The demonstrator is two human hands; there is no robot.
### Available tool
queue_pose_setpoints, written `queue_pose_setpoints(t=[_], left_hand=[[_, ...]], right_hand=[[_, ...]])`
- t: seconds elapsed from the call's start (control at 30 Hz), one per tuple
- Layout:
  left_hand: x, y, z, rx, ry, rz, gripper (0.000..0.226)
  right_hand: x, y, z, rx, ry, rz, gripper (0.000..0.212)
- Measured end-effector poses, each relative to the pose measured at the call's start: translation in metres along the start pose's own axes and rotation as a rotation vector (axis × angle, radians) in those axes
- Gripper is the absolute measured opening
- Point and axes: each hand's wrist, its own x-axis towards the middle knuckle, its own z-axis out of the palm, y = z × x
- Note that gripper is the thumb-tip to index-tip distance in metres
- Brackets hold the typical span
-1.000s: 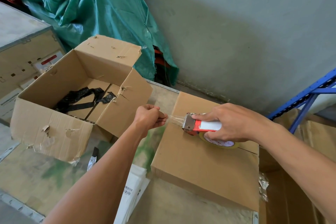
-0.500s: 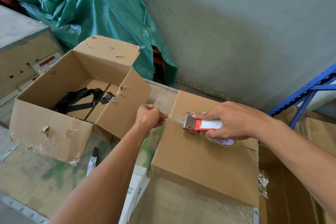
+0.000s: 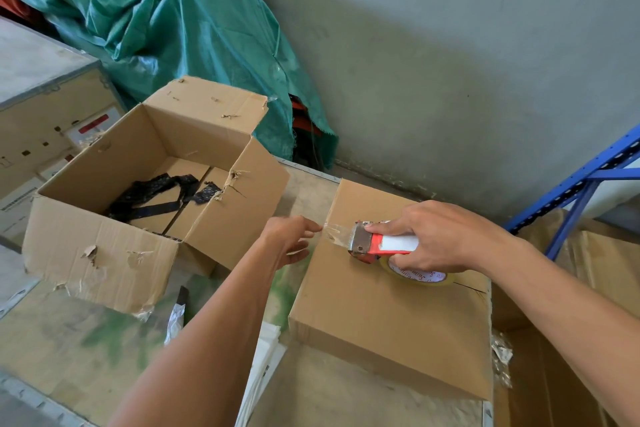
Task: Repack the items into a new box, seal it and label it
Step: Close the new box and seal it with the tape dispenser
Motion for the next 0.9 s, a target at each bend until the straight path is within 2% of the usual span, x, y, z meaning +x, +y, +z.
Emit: queue_pose_setpoints(t=[0.07, 0.13, 0.2, 0.3, 0.4, 0.5, 0.67, 0.77, 0.9], left_hand=[[0.0, -0.01, -0.002, 0.055, 0.047, -0.006, 0.033], [0.002, -0.019, -0.001, 0.027, 0.078, 0.019, 0.031], [0.006, -0.022, 0.002, 0.031, 0.16, 0.124, 0.02], [0.002, -0.024, 0.008, 0.101, 0.257, 0.311, 0.018], [-0.002, -0.027, 0.011, 0.108, 0.226, 0.435, 0.019], [-0.014, -0.029, 0.013, 0.235, 0.17, 0.533, 0.032], [-0.018, -0.041, 0.012, 0.339, 0.011, 0.589, 0.037], [-0.02, -0.048, 0.012, 0.39, 0.05, 0.645, 0.047], [-0.035, -0.058, 0.021, 0.424, 0.104, 0.778, 0.04]], right_hand=[[0.0, -0.002, 0.0, -0.008, 0.001, -0.004, 0.061], [-0.001, -0.003, 0.0, -0.015, 0.001, -0.005, 0.061], [0.0, -0.003, -0.001, -0.018, -0.001, -0.008, 0.062], [0.0, -0.004, -0.001, -0.033, -0.002, -0.02, 0.062], [0.001, -0.002, 0.001, -0.03, 0.008, -0.019, 0.062], [0.003, 0.001, 0.002, -0.026, 0.019, -0.023, 0.062], [0.004, 0.002, 0.003, -0.014, 0.025, -0.025, 0.061], [0.004, 0.0, 0.003, -0.019, 0.017, -0.034, 0.062], [0.003, 0.0, 0.0, -0.061, 0.002, -0.047, 0.064]])
